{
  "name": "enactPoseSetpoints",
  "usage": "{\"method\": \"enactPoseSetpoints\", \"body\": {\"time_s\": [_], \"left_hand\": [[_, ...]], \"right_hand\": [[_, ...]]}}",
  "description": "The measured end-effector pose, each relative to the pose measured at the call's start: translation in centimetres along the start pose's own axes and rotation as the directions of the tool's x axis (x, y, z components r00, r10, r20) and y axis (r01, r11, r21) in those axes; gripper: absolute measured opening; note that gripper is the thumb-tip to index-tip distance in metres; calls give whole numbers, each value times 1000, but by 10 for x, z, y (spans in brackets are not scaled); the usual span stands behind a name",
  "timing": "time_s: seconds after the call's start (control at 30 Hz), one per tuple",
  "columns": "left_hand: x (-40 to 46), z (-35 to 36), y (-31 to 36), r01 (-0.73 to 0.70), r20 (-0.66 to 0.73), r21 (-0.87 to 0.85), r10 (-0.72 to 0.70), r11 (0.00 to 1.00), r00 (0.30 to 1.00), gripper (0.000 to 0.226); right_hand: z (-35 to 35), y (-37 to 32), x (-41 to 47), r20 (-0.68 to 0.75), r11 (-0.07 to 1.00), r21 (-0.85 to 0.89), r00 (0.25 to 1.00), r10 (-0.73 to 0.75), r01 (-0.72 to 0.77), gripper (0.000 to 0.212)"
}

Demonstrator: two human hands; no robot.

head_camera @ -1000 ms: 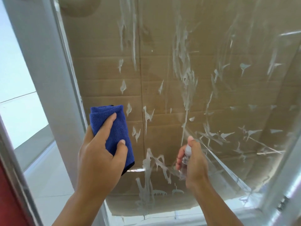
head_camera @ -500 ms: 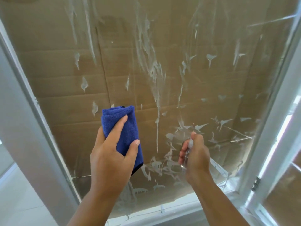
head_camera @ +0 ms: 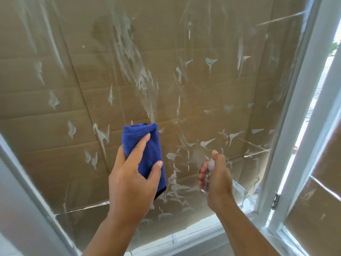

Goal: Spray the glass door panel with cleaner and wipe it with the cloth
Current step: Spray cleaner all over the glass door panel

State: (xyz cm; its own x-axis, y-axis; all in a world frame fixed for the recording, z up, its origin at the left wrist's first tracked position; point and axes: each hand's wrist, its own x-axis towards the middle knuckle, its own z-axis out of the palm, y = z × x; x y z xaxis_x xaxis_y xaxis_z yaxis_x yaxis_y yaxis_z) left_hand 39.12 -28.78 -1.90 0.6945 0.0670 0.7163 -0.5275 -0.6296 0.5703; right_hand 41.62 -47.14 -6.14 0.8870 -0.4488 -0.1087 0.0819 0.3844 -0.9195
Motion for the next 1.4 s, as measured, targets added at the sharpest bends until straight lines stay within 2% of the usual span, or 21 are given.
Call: {"method": "enactPoseSetpoints", "body": {"time_s": [0.17, 0.33, 0.5, 0.7, 0.87, 1.07, 1.2, 1.4], "left_hand": [[0, 20, 11, -9, 22, -25, 10, 1000, 1000, 66], [1, 43, 24, -28, 51, -25, 29, 999, 998, 66], [2, 68, 37, -39, 101, -40, 43, 998, 994, 66], [3, 97, 48, -32, 120, -71, 41, 997, 992, 66], [4, 120, 55, -29, 141, -101, 43, 994, 989, 66], [4, 143, 66, -49, 168, -133, 71, 990, 983, 66], [3, 155, 73, -67, 185, -133, 91, 989, 979, 65], [2, 169, 83, -70, 217, -140, 100, 988, 971, 66]], "right_hand": [[-16, -18, 12, -154, 982, 185, 988, -18, 47, 46], [-41, -33, 29, -127, 987, 162, 992, 17, 4, 43], [-54, -40, 40, -236, 978, 205, 972, 2, 48, 42], [-78, -45, 58, -169, 993, 117, 985, 20, 0, 43], [-88, -48, 67, -253, 970, 225, 967, -37, 96, 41], [-113, -60, 84, -245, 966, 249, 969, -5, 68, 37], [-124, -65, 97, -358, 930, 335, 933, -22, 150, 37], [-147, -68, 110, -312, 950, 304, 949, 37, 63, 38]]}}
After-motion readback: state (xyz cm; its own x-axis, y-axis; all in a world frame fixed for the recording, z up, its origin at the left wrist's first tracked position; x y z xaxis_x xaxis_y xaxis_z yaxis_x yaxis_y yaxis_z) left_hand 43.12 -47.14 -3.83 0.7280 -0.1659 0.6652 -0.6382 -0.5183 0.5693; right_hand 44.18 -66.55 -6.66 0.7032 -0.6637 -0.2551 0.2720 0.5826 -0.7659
